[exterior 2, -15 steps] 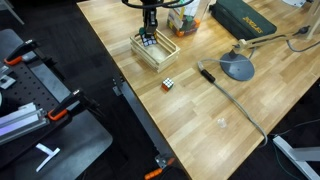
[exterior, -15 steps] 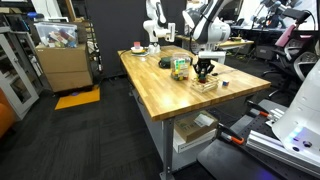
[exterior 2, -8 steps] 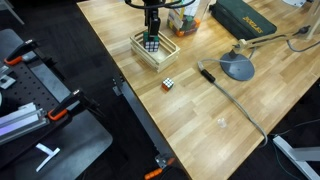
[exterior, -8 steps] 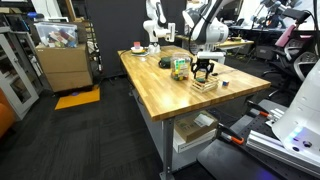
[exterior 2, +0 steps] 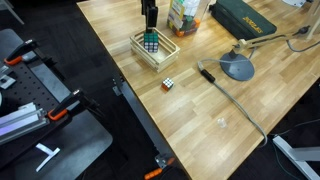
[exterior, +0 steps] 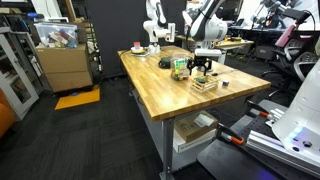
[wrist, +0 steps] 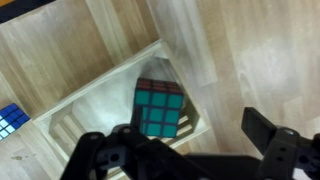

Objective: Replace the smaller Rubik's cube in the crate and with the bigger one

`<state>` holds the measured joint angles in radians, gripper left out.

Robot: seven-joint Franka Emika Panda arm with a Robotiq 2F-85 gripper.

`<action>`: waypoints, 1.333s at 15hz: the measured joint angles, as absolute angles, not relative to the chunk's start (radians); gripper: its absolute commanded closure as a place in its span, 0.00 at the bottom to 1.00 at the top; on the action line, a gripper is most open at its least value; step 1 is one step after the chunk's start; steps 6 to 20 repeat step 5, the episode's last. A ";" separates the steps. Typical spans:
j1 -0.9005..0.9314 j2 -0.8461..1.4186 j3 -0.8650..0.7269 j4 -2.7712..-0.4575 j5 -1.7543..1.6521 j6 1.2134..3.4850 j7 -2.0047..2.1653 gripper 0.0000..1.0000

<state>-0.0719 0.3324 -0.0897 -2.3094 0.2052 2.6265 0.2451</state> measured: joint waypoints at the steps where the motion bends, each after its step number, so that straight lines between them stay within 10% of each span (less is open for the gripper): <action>1: -0.067 0.296 -0.073 -2.329 0.217 2.620 0.245 0.00; 20: -0.071 0.248 -0.069 -2.373 0.223 2.618 0.245 0.00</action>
